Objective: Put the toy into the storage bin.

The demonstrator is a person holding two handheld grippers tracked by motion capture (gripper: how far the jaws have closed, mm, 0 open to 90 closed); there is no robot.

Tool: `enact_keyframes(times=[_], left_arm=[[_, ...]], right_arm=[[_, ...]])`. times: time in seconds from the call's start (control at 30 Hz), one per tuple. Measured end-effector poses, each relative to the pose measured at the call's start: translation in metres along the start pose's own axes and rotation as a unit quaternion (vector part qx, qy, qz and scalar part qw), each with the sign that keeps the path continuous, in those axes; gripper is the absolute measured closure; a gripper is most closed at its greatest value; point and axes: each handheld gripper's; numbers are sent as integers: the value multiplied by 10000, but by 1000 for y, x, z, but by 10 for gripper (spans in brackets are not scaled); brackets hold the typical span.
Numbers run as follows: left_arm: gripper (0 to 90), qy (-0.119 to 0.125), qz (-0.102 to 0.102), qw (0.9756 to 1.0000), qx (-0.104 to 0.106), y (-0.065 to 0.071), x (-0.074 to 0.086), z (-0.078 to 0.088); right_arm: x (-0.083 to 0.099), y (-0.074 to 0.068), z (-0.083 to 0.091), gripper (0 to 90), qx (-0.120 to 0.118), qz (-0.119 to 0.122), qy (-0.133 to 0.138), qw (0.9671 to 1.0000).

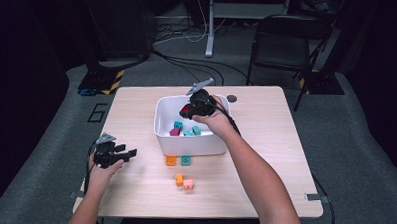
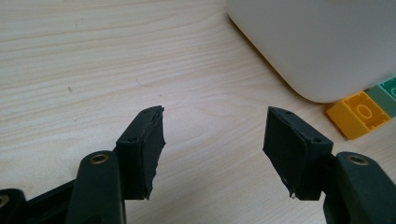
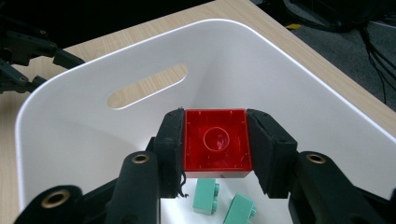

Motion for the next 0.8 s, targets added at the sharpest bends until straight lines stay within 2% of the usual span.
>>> enact_keyframes(times=[0.3,0.53,0.7,0.8], left_arm=[[376,-11,32,10000,4,1,2,1],[376,-33,-24,10000,13,5,2,0],[377,-66,-109,9999,90,15,2,-5],[379,-168,-251,9994,177,22,1,-8]], right_arm=[[5,3,-15,566,128,-98,-313,9994],[4,1,-8,506,187,-168,-110,9996],[6,-3,11,473,240,-227,183,9993],[7,-6,24,464,242,-302,351,9986]])
Point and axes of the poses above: each handheld gripper's, and its own axes: z roughly backward along the jaws, x roughly out of its underside, y roughly to its right, and after that the axes turned 3 degrees about x, right-handed
